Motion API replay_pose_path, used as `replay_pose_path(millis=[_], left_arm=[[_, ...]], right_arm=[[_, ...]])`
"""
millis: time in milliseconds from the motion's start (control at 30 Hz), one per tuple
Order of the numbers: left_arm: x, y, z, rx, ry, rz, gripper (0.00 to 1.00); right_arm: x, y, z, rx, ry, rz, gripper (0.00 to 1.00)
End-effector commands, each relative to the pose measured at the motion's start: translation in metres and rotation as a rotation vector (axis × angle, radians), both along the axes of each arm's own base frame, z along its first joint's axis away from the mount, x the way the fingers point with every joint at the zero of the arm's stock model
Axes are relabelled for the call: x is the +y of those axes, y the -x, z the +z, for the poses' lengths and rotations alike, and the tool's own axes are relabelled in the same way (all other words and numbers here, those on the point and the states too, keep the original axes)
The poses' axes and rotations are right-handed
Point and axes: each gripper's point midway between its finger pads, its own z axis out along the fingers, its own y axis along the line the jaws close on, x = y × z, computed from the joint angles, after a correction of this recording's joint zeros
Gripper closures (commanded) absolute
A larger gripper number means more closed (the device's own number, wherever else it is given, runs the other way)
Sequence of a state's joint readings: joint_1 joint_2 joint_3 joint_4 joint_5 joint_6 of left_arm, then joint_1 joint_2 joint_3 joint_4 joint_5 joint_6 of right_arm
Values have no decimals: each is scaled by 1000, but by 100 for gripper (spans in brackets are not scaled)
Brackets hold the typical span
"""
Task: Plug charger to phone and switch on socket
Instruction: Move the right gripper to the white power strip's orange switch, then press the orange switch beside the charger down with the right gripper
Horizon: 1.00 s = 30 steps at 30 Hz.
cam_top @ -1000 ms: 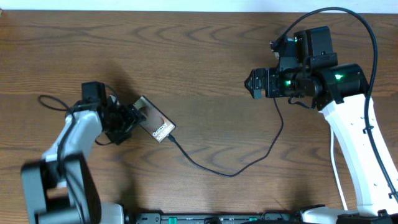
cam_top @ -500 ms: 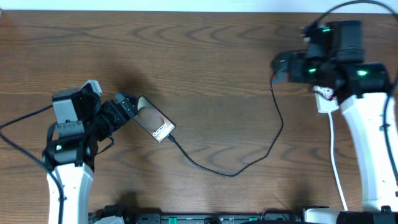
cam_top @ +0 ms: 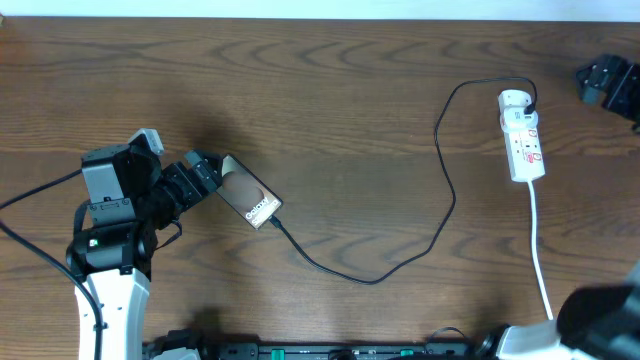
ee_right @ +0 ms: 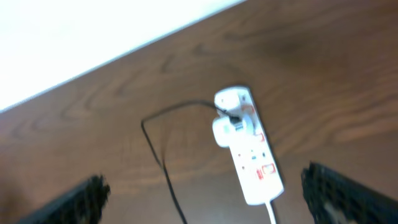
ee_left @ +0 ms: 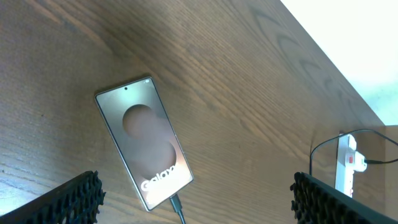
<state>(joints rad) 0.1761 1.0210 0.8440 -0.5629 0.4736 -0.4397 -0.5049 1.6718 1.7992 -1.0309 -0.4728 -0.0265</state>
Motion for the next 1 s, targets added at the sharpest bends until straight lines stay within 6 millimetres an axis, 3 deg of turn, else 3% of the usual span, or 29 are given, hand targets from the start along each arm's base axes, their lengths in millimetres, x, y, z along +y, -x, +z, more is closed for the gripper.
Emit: replay_pose_path(millis=[0,433,767,967], left_arm=[[-1,-1,3,-15,-9,-26,4],[-1,1,0,-6,-20,-37,3],[-1,1,0,-5,-20,-36,3],[-1,2,-1,1,-19,-37,4]], right_arm=[[4,-22,-27,34,-106,179,1],[-19,-51,-138,324,-224,306,1],[-20,-54,-179,367,-243,358,1],[-9,-57,-201,399,-277,388,1]])
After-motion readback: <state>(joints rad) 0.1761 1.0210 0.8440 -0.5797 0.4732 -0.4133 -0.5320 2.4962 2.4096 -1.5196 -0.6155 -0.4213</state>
